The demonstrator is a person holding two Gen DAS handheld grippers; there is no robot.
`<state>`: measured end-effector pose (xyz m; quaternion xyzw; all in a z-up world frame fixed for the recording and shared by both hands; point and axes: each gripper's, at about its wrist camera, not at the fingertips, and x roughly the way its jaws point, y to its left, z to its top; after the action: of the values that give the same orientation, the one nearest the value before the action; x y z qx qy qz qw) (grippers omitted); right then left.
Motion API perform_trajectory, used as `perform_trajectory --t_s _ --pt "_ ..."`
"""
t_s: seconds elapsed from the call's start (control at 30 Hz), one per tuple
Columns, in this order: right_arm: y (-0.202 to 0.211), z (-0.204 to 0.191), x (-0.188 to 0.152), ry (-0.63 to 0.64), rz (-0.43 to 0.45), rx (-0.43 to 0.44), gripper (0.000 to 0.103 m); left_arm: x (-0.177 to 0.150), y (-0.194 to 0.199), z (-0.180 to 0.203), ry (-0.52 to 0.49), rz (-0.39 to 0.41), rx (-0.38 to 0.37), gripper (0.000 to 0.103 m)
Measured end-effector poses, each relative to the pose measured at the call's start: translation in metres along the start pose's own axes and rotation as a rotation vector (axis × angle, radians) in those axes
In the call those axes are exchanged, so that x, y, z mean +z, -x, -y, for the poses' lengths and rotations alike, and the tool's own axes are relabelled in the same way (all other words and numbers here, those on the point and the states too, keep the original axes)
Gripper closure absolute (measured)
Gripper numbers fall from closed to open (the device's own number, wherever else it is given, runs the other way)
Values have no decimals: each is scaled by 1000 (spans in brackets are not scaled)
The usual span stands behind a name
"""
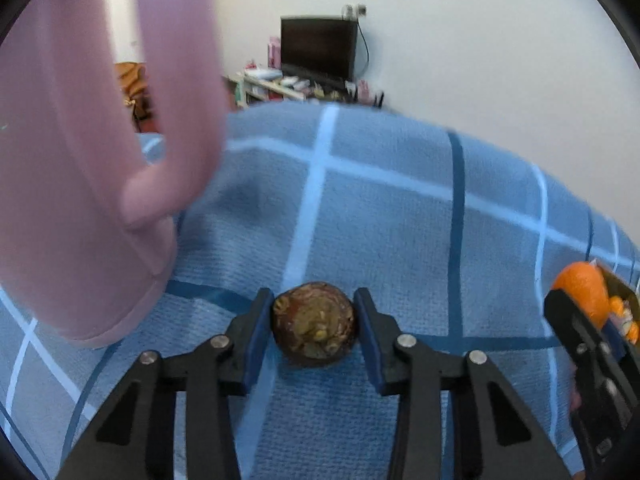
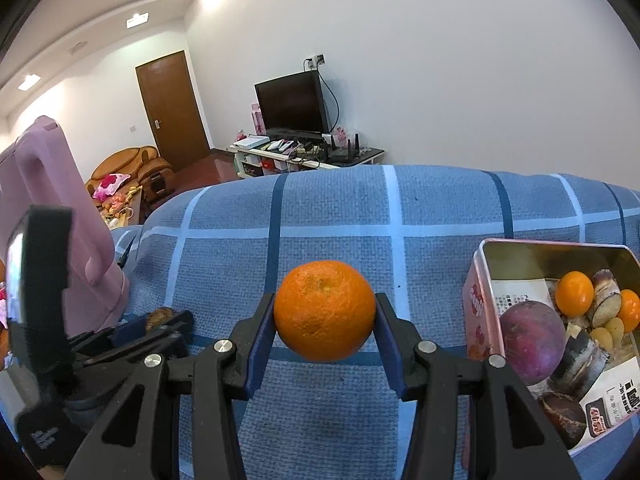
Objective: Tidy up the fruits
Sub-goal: 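Grasp the brown mangosteen with the left tool while the right tool holds the orange, then carry the mangosteen with the left tool while the right tool carries the orange toward the tin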
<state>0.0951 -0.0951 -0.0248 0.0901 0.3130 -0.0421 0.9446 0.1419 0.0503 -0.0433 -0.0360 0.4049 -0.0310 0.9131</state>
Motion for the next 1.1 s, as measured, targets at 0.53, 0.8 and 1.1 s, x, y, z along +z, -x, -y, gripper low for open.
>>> perform_trajectory --t_s 0.53,0.8,1.1 --pt "39 -19 -12 128 138 -68 53 -26 66 0 -72 244 119 60" --pt "51 -13 -15 122 142 -83 53 -27 63 1 -68 252 116 60" --pt "61 -7 -22 118 145 -91 53 -38 71 3 -73 269 116 60"
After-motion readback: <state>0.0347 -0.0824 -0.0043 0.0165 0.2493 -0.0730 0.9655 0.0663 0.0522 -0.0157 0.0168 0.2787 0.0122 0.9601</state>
